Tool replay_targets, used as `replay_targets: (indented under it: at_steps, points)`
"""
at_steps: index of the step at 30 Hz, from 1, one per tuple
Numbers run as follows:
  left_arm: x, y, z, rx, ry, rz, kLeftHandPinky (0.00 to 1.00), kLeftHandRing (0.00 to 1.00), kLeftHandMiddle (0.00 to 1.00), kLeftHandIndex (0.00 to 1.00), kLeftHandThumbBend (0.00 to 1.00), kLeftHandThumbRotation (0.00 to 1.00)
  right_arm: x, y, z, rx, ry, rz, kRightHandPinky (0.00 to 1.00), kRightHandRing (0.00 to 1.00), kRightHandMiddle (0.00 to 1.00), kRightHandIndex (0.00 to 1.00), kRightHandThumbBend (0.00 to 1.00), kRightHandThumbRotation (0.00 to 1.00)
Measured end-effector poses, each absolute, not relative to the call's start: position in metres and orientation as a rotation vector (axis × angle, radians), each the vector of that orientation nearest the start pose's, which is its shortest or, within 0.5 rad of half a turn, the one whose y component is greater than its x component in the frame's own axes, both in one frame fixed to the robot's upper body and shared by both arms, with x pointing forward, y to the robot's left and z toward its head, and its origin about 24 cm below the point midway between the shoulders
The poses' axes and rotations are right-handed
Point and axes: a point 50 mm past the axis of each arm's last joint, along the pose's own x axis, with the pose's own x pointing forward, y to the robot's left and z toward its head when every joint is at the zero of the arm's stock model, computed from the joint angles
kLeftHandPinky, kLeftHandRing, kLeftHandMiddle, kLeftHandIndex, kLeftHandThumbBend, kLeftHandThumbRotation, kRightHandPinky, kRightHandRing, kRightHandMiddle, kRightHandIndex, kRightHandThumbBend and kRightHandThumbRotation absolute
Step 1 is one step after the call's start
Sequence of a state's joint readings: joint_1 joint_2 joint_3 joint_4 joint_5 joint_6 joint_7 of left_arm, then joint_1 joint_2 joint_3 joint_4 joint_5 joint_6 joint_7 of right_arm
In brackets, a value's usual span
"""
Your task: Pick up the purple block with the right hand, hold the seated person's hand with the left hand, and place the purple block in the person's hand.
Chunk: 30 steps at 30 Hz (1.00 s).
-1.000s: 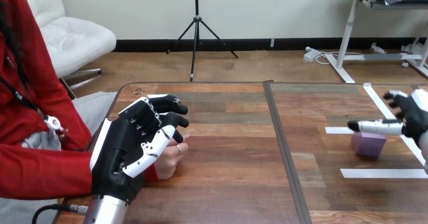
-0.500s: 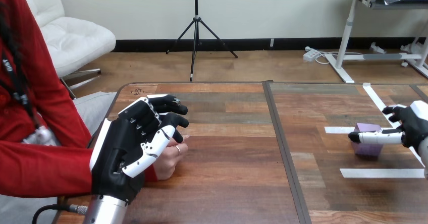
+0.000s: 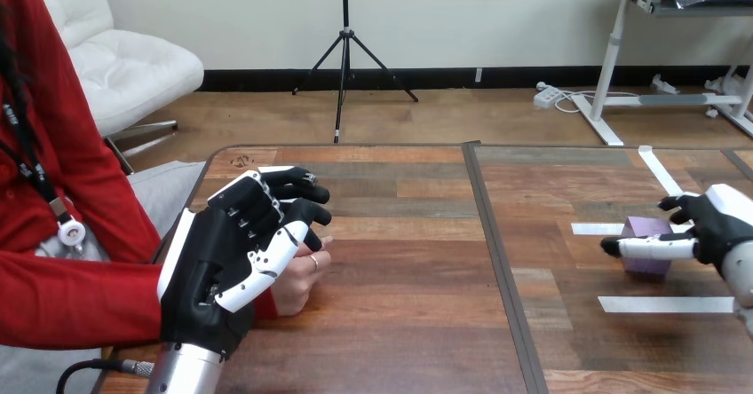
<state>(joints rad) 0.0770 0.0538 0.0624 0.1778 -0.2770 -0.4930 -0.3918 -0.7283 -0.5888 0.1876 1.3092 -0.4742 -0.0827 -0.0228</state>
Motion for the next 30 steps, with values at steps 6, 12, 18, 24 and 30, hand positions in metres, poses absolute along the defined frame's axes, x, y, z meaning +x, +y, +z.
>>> replay_targets:
  at_steps: [6, 12, 18, 24, 30]
  points:
    - [0.2259, 0.172, 0.0333, -0.142, -0.287, -0.218, 0.37, 0.53, 0.58, 0.56, 0.44, 0.16, 0.3294, -0.3165, 0.033, -1.061, 0.558, -0.077, 0.7, 0.82, 0.86, 0.86, 1.0, 0.51]
    - [0.2259, 0.1724, 0.0334, -0.143, -0.288, -0.216, 0.37, 0.53, 0.57, 0.56, 0.45, 0.17, 0.3296, -0.315, 0.0321, -1.057, 0.558, -0.074, 0.66, 0.8, 0.85, 0.86, 1.0, 0.49]
    - [0.2259, 0.1726, 0.0334, -0.146, -0.289, -0.216, 0.37, 0.53, 0.57, 0.56, 0.45, 0.17, 0.3296, -0.3146, 0.0316, -1.054, 0.558, -0.073, 0.66, 0.8, 0.85, 0.85, 1.0, 0.48]
    - [0.2259, 0.1725, 0.0334, -0.146, -0.289, -0.216, 0.37, 0.53, 0.57, 0.56, 0.44, 0.17, 0.3293, -0.3147, 0.0312, -1.053, 0.56, -0.073, 0.66, 0.8, 0.85, 0.85, 1.0, 0.47]
    - [0.2259, 0.1725, 0.0335, -0.146, -0.289, -0.218, 0.37, 0.53, 0.57, 0.56, 0.44, 0.16, 0.329, -0.3147, 0.0307, -1.052, 0.562, -0.073, 0.67, 0.81, 0.86, 0.85, 1.0, 0.45]
